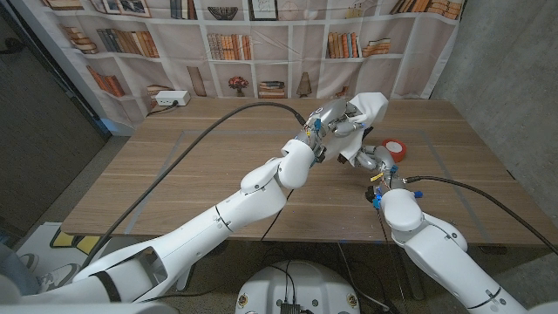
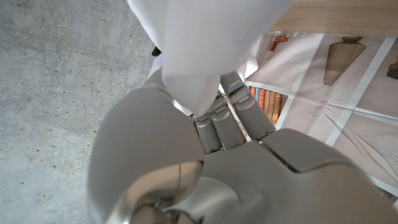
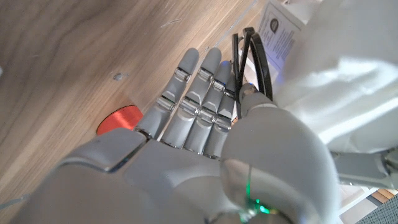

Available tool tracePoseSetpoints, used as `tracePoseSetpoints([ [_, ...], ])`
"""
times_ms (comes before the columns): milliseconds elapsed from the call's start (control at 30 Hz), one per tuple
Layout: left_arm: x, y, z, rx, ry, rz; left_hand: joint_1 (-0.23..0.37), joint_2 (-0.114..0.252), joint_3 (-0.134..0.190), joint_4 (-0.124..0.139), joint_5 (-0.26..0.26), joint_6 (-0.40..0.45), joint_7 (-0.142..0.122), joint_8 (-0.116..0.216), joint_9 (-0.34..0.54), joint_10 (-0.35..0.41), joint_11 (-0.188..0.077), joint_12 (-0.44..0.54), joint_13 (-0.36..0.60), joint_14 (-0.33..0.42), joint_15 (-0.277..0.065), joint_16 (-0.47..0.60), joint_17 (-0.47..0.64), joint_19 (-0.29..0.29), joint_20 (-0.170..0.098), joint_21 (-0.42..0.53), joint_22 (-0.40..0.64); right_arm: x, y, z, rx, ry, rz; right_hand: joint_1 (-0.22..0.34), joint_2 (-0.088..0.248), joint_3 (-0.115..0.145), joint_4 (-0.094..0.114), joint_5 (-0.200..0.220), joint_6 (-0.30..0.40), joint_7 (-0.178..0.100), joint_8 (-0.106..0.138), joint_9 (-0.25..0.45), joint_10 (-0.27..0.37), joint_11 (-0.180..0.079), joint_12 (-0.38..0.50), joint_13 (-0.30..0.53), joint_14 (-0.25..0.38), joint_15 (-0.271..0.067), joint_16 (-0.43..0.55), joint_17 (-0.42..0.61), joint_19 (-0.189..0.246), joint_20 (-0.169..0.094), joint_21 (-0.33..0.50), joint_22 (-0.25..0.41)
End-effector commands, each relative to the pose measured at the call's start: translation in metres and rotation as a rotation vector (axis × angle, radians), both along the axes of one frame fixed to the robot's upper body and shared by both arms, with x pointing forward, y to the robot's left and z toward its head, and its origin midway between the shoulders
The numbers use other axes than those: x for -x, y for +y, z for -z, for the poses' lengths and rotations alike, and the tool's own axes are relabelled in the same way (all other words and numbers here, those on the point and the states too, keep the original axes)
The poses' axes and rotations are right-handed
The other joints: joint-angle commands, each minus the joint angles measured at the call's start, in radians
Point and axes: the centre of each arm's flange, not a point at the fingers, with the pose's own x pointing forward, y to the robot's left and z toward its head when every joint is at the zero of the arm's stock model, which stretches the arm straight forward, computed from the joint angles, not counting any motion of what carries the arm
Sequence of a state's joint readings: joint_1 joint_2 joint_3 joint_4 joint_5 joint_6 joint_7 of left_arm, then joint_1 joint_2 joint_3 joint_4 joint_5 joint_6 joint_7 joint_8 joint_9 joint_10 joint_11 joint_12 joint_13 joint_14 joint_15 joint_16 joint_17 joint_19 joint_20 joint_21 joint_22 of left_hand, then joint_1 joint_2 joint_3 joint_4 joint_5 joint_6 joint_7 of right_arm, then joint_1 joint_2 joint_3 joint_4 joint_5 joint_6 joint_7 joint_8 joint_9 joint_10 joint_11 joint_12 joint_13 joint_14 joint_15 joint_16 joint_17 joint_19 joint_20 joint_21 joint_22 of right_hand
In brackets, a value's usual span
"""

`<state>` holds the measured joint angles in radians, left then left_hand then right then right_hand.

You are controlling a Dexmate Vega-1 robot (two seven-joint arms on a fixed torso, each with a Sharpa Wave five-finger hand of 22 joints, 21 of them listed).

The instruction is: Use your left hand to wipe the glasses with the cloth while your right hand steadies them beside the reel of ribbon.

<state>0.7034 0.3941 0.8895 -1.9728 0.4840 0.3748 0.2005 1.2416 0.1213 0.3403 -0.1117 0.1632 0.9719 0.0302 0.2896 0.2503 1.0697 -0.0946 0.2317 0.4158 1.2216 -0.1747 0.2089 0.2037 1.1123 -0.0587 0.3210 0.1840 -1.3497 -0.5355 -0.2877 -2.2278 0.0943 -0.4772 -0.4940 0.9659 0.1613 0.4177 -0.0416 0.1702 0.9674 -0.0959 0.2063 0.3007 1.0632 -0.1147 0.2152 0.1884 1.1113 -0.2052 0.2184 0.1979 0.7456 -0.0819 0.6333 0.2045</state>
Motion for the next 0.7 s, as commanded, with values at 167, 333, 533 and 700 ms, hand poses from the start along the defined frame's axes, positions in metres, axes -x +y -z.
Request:
tracePoseSetpoints([
  [167, -0.014, 0.012, 0.027, -0.017, 0.093, -0.047, -0.004, 0.001, 0.008, 0.002, 0.01, 0.01, -0.003, 0.004, 0.002, 0.034, -0.024, 0.0, 0.003, -0.004, 0.0, 0.002, 0.004, -0.008, 0.004, -0.004, 0.004, 0.004, -0.004, -0.007, 0.003, -0.024, 0.014, -0.001, 0.009, 0.008, -0.004, 0.006, 0.009, -0.004, 0.007, 0.001, 0.001, 0.0, -0.002, 0.004, 0.006, -0.024, -0.002, 0.004, -0.006, -0.12, 0.009, 0.002],
  [333, -0.016, 0.017, 0.033, -0.003, 0.124, -0.055, -0.004, 0.0, 0.009, 0.002, 0.01, 0.01, -0.001, 0.004, 0.002, 0.032, -0.025, -0.002, 0.003, -0.006, -0.001, 0.002, 0.004, -0.009, 0.004, -0.004, 0.004, 0.004, -0.005, -0.008, 0.002, -0.026, 0.016, -0.001, 0.009, 0.008, -0.004, 0.006, 0.01, -0.002, 0.008, 0.002, 0.0, -0.001, -0.002, 0.004, 0.007, -0.023, -0.002, 0.004, -0.006, -0.12, 0.011, 0.002],
  [533, -0.012, 0.016, 0.028, 0.002, 0.106, -0.051, -0.005, 0.0, 0.012, 0.001, 0.01, 0.009, 0.0, 0.003, 0.003, 0.034, -0.026, -0.002, 0.004, -0.006, -0.002, 0.002, 0.004, -0.011, 0.004, -0.004, 0.004, 0.006, -0.004, -0.007, -0.001, -0.03, 0.012, -0.001, 0.009, 0.008, -0.004, 0.006, 0.009, -0.004, 0.008, 0.002, 0.002, -0.001, -0.001, 0.004, 0.006, -0.023, -0.002, 0.004, -0.006, -0.12, 0.012, 0.002],
  [700, -0.006, 0.013, 0.017, 0.014, 0.063, -0.041, -0.005, 0.0, 0.014, 0.001, 0.01, 0.01, 0.001, 0.003, 0.005, 0.032, -0.025, -0.004, 0.005, -0.008, 0.0, 0.002, 0.005, -0.012, 0.005, -0.004, 0.004, 0.008, -0.003, -0.004, 0.003, -0.03, 0.01, -0.002, 0.009, 0.008, -0.004, 0.006, 0.009, -0.004, 0.007, 0.002, 0.001, -0.001, -0.002, 0.004, 0.006, -0.023, -0.002, 0.004, -0.006, -0.12, 0.014, 0.002],
])
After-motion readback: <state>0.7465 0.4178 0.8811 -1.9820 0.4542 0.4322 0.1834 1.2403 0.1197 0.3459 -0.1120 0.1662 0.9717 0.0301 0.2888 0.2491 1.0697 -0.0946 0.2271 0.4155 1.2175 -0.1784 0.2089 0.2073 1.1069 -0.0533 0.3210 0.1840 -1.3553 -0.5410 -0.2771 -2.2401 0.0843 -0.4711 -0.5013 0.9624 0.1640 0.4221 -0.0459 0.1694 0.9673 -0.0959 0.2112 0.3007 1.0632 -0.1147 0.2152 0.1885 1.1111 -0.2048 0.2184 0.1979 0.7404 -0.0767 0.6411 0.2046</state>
